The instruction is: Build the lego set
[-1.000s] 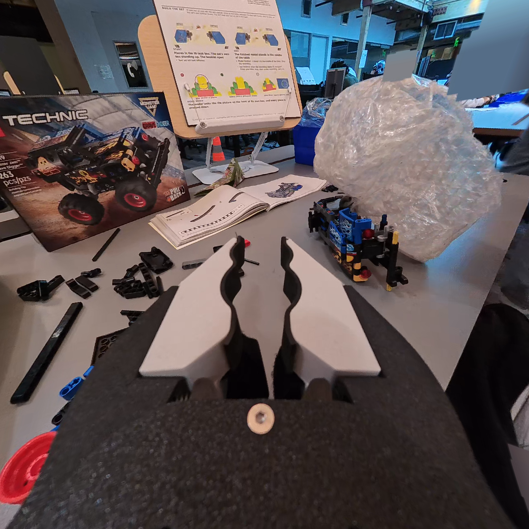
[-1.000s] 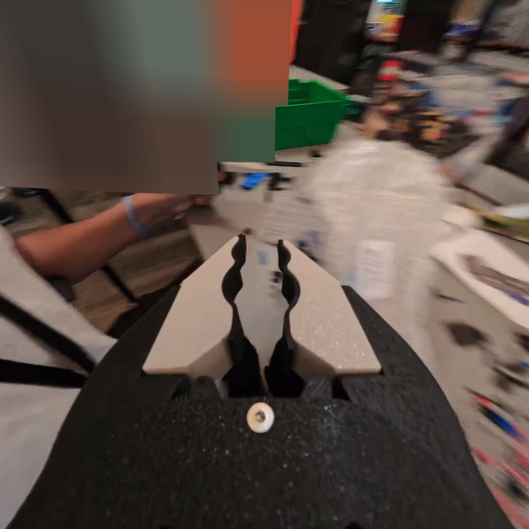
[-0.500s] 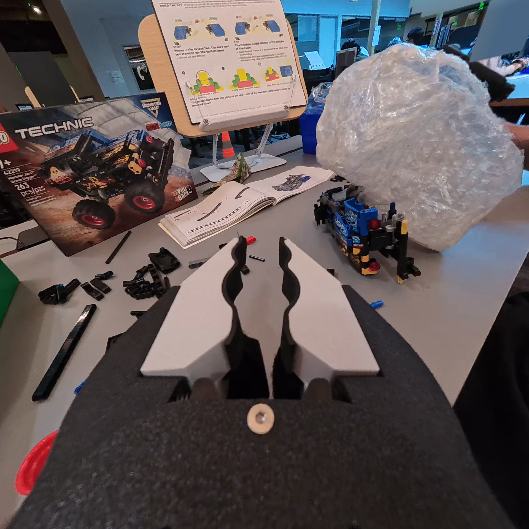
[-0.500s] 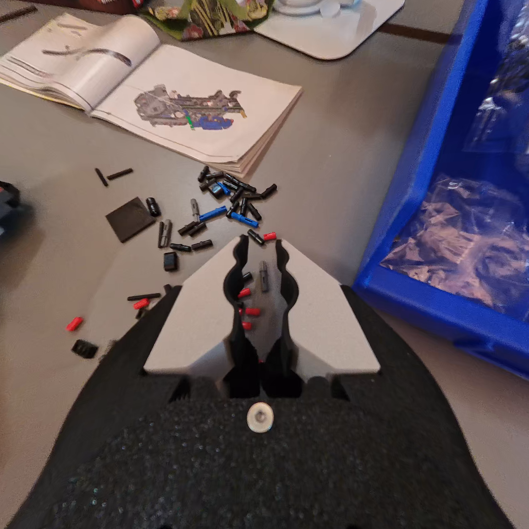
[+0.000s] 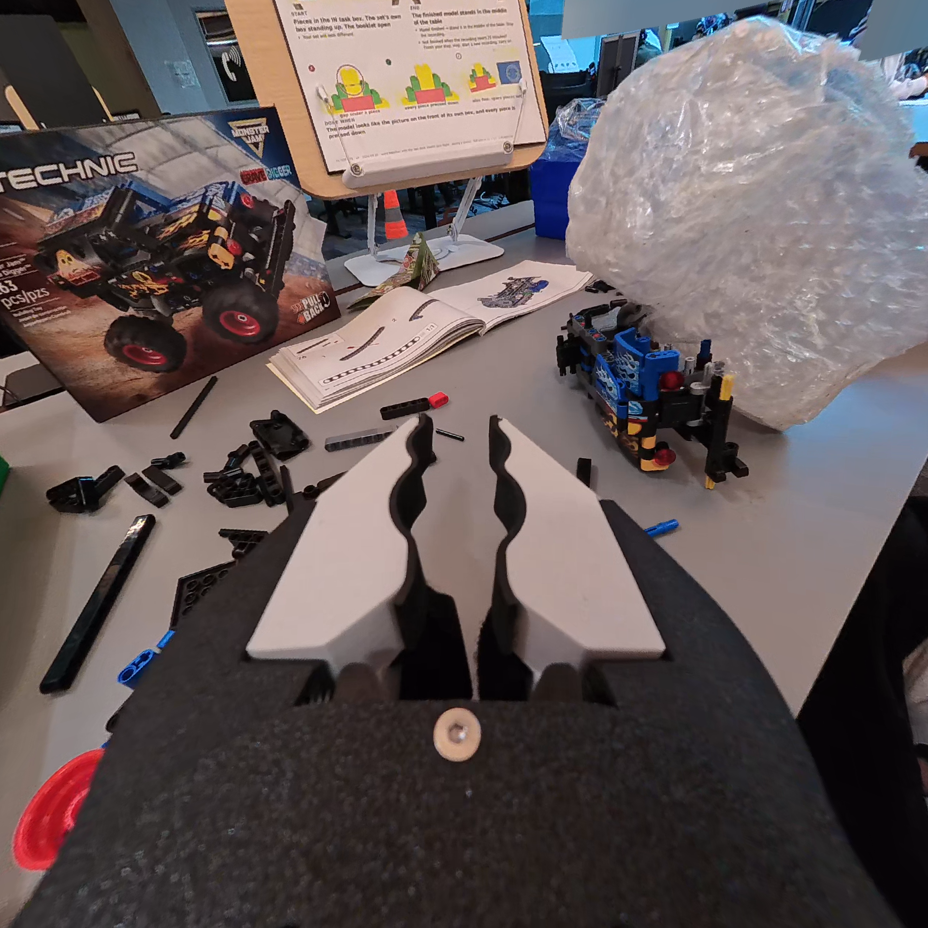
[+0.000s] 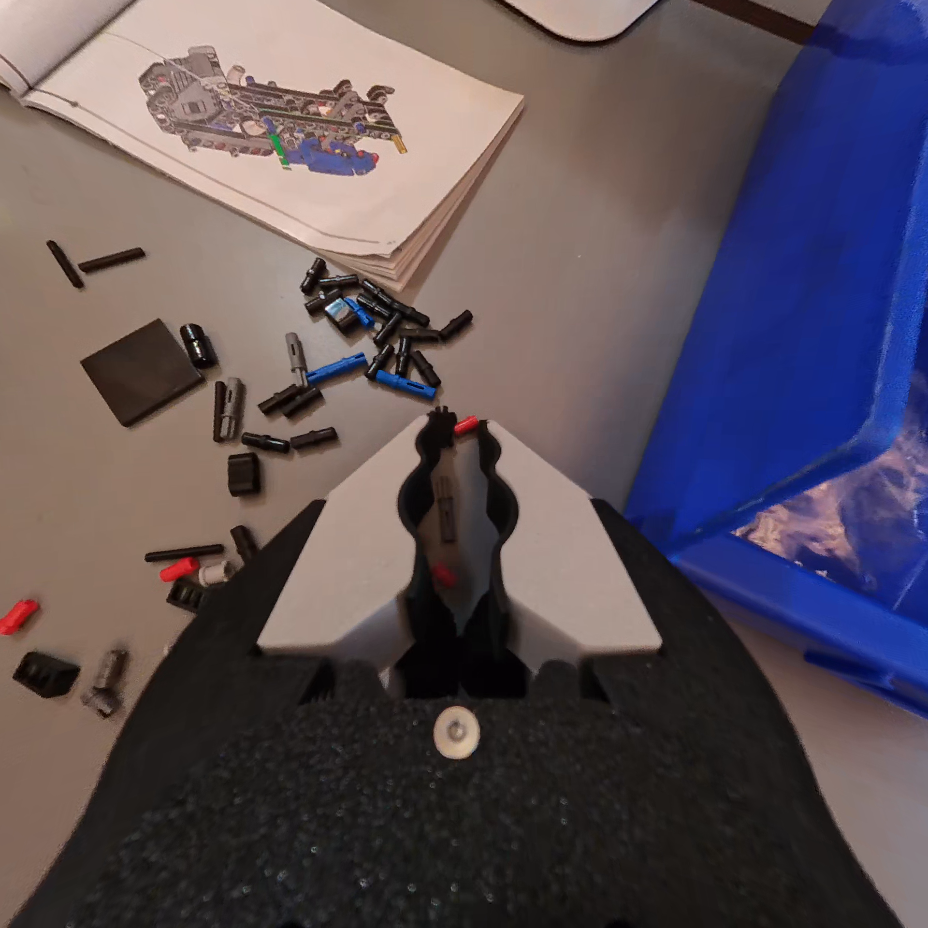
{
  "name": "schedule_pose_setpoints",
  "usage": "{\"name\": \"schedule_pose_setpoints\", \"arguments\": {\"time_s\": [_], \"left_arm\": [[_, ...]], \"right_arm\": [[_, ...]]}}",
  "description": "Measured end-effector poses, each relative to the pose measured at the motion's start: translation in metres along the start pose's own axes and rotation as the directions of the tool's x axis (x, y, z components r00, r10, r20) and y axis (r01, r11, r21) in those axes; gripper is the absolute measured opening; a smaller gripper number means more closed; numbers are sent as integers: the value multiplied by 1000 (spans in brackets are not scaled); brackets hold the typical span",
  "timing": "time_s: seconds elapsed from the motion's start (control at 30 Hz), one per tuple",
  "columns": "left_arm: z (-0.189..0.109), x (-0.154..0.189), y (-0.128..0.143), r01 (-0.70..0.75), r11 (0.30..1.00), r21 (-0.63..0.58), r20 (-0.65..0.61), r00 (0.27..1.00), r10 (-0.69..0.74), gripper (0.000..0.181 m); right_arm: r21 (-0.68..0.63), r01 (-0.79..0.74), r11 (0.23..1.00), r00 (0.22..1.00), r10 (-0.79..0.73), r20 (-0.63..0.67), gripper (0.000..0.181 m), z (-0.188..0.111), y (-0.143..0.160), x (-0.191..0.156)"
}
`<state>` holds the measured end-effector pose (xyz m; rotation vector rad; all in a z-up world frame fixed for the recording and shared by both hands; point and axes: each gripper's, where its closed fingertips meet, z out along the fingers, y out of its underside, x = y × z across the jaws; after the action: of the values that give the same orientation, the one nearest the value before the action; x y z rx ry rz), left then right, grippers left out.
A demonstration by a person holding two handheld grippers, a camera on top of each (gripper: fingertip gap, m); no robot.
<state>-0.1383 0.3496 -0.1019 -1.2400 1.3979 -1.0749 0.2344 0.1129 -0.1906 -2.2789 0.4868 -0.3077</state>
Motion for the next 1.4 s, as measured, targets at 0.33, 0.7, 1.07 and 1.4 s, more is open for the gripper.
{"name": "schedule_pose_setpoints", "arguments": {"time_s": [0.33, 0.7, 1.07, 1.4], "left_arm": [[1, 0, 1, -3, 1000, -7, 4, 1000, 3, 20], [0, 0, 0, -4, 1000, 0, 5, 1000, 4, 20], [1, 0, 0, -10, 1000, -3, 6, 1000, 10, 19], [0, -1, -1, -17, 1000, 5, 18, 1000, 17, 19]], "right_arm": [[21, 46, 999, 999, -45, -29, 5, -2, -2, 4], [154, 28, 988, 998, -19, -64, 11, -44, -15, 17], [32, -45, 998, 997, 43, 61, 19, -41, 31, 14], [27, 44, 999, 999, -44, 19, 4, -37, 29, 11]]}}
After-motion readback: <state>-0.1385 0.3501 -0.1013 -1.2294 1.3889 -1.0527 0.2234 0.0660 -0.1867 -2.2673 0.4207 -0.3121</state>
